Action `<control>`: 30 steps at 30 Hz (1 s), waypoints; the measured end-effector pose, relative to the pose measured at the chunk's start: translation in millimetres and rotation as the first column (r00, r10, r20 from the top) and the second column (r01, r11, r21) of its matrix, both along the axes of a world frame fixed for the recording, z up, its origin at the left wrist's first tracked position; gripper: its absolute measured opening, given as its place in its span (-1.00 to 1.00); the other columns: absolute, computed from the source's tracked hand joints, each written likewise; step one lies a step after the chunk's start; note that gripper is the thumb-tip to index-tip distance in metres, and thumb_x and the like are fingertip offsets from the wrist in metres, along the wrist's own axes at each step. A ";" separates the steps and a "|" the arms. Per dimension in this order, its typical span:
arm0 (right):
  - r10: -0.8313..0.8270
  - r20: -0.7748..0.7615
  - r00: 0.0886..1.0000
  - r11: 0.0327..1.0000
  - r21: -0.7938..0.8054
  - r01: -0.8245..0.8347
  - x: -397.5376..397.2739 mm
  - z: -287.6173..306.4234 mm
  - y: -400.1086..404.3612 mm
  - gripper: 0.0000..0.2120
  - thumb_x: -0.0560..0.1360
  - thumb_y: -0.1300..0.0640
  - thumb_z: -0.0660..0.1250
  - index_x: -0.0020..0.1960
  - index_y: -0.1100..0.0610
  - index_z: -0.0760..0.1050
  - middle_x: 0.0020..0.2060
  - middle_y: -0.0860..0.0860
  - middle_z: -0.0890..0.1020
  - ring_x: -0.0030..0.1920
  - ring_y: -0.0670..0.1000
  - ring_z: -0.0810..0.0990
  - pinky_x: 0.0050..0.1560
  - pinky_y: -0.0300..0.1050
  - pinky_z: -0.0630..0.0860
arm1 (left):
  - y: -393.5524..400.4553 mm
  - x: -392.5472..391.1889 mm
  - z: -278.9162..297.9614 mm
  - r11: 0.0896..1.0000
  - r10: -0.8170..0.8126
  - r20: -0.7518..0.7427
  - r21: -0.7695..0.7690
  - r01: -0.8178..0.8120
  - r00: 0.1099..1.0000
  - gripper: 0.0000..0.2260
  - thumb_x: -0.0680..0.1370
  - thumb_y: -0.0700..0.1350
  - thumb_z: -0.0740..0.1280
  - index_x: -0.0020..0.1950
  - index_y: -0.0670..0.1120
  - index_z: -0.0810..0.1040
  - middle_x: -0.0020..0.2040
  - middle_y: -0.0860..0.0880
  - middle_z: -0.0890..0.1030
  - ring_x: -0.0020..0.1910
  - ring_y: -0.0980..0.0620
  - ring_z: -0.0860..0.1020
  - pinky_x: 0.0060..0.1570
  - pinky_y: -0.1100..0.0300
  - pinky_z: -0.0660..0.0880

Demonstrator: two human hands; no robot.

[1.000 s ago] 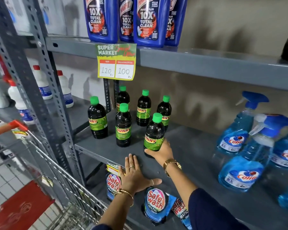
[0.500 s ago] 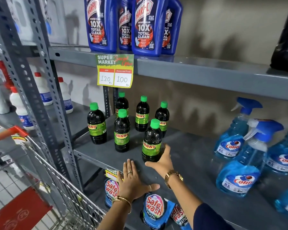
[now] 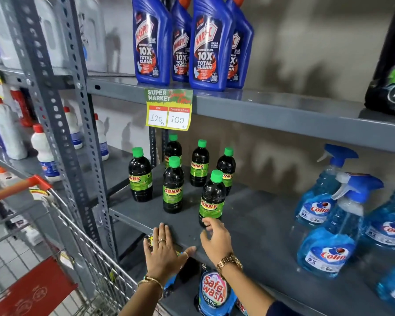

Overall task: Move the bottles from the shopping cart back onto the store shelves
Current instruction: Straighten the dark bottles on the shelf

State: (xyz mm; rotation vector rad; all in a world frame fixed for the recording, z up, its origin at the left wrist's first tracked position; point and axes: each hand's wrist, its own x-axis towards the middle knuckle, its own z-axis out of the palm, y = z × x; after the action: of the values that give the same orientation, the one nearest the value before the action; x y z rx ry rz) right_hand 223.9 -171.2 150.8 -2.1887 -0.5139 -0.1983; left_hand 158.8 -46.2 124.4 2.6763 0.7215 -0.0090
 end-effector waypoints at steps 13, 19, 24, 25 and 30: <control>0.121 -0.209 0.970 0.947 -0.270 -0.176 18.0 10.6 62.7 -0.37 0.53 0.06 0.25 0.50 0.12 0.04 0.41 0.16 0.33 0.40 0.13 0.31 0.34 -0.07 0.31 | 65.5 -3.3 -6.8 0.994 0.060 0.080 -0.093 -0.052 0.995 -0.22 0.51 0.35 -0.03 0.53 -0.11 -0.20 0.56 0.01 -0.21 0.54 0.04 -0.23 0.51 -0.12 -0.22; 0.063 -0.320 0.945 0.976 -0.176 -0.125 33.7 7.8 88.4 -0.21 0.50 0.00 0.31 0.51 0.19 -0.10 0.48 0.18 0.20 0.45 0.15 0.24 0.39 -0.04 0.26 | 78.1 4.9 -8.5 0.992 0.055 0.071 -0.119 -0.046 0.996 -0.17 0.48 0.37 0.01 0.52 -0.10 -0.24 0.56 0.03 -0.23 0.54 0.08 -0.21 0.53 -0.08 -0.20; 0.054 -0.383 0.922 0.998 0.010 -0.054 46.8 10.2 106.4 -0.16 0.47 0.13 0.36 0.50 0.24 -0.14 0.50 0.19 0.09 0.49 0.14 0.11 0.48 -0.01 0.14 | 80.4 6.3 -11.9 0.991 0.045 0.061 -0.125 -0.037 0.997 -0.18 0.48 0.38 -0.01 0.52 -0.07 -0.25 0.56 0.04 -0.24 0.54 0.08 -0.23 0.53 -0.07 -0.20; 0.056 -0.396 0.917 0.998 0.045 -0.041 48.4 9.8 110.0 -0.15 0.46 0.17 0.37 0.50 0.23 -0.15 0.51 0.19 0.08 0.50 0.13 0.10 0.49 0.00 0.14 | 81.2 6.6 -12.9 0.991 0.044 0.055 -0.127 -0.037 0.997 -0.18 0.48 0.37 -0.01 0.52 -0.07 -0.25 0.56 0.04 -0.25 0.54 0.08 -0.23 0.53 -0.07 -0.21; 0.053 -0.464 0.884 0.979 0.197 0.045 56.9 11.5 121.3 -0.29 0.42 0.32 0.37 0.45 0.21 0.06 0.37 0.18 0.38 0.33 0.15 0.40 0.26 -0.10 0.33 | 80.8 6.9 -14.6 0.990 0.041 0.044 -0.134 -0.035 0.998 -0.20 0.49 0.36 -0.02 0.52 -0.07 -0.26 0.55 0.03 -0.26 0.54 0.07 -0.24 0.52 -0.07 -0.21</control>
State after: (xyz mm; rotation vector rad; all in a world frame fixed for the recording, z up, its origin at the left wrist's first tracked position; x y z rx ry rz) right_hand 280.8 -50.0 162.3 -1.9429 -0.2119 0.2701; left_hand 165.7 34.6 109.8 2.5274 0.7306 0.0151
